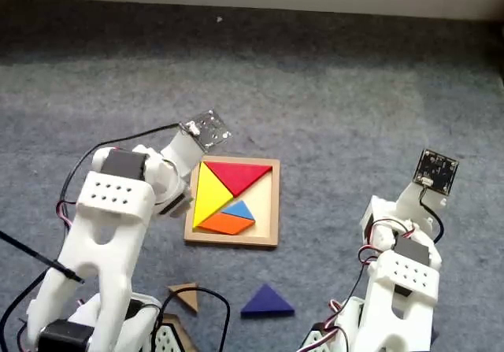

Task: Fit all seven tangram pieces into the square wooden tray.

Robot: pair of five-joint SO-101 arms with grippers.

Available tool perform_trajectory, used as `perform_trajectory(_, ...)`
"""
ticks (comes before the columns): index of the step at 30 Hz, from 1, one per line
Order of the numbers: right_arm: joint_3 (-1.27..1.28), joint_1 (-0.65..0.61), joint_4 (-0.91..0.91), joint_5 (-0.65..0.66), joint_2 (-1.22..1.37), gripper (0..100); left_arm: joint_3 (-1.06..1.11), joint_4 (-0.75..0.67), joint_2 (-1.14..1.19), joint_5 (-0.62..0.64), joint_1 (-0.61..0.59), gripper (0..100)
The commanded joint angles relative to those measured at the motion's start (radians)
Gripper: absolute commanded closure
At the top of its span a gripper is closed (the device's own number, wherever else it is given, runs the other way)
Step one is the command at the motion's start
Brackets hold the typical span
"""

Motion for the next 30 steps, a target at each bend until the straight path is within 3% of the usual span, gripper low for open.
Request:
perform_trajectory(1, -0.002, -0.008, -0.028, 0.014, -0.015, 91.8, -0.035, -0.008, -0.019, 0.203, 0.179, 92)
perform_trajectory(6, -0.002, -0.007, -0.028, 0.014, -0.015, 91.8, -0.050, -0.137, 0.137, 0.325, 0.312, 92)
perform_trajectory(15, -0.002, -0.007, -0.028, 0.014, -0.015, 91.8, -0.214, -0.258, 0.412, 0.442, 0.432, 92)
perform_trajectory(23, -0.002, -0.007, -0.028, 0.014, -0.016, 91.8, -0.275, -0.252, 0.440, 0.453, 0.387, 92)
perform_trajectory(30, -0.002, -0.007, -0.028, 0.014, -0.016, 91.8, -0.274, -0.259, 0.377, 0.499, 0.231, 92)
